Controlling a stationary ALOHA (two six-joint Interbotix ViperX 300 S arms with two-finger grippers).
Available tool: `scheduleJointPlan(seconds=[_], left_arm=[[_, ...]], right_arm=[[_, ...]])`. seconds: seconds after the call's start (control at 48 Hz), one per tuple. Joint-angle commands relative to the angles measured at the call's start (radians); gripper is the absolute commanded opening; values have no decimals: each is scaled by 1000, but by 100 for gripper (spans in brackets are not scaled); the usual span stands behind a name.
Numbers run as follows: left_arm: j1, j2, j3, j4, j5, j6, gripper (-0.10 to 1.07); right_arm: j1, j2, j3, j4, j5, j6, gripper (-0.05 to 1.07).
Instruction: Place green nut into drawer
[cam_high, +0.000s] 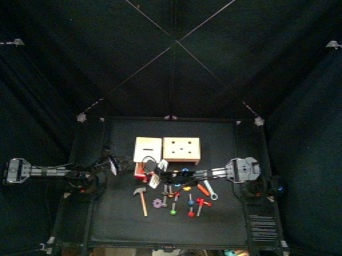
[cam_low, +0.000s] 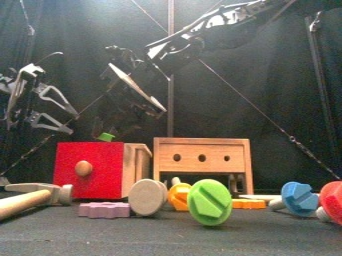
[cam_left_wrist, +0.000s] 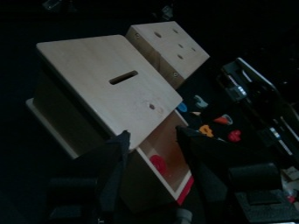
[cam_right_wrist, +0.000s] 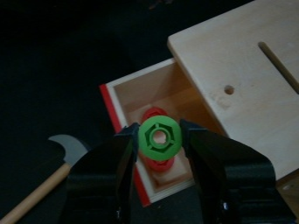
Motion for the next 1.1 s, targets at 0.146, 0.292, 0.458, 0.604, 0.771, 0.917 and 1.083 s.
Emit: scheduleJointPlan(seconds=[0.146, 0.292, 0.458, 0.604, 0.771, 0.917, 1.083], left_arm=[[3, 2, -26, 5, -5, 3, 84], [3, 0, -26, 5, -5, 2, 84], [3, 2, -26, 5, -5, 2, 84], [3, 2, -25, 5, -5, 2, 84], [3, 0, -25, 5, -5, 2, 84], [3, 2, -26, 5, -5, 2, 84], [2, 2, -26, 3, 2, 0, 84]], right_arm=[[-2, -17, -28, 5, -32, 2, 78], [-2, -17, -23, 6, -32, 0, 83], [-2, -18, -21, 8, -29, 0, 84], [2, -34, -9, 8, -20, 0, 84], [8, -58, 14, 14, -21, 2, 84], [15, -91, 46, 20, -21, 3, 84], [26, -141, 112, 23, -17, 14, 84]])
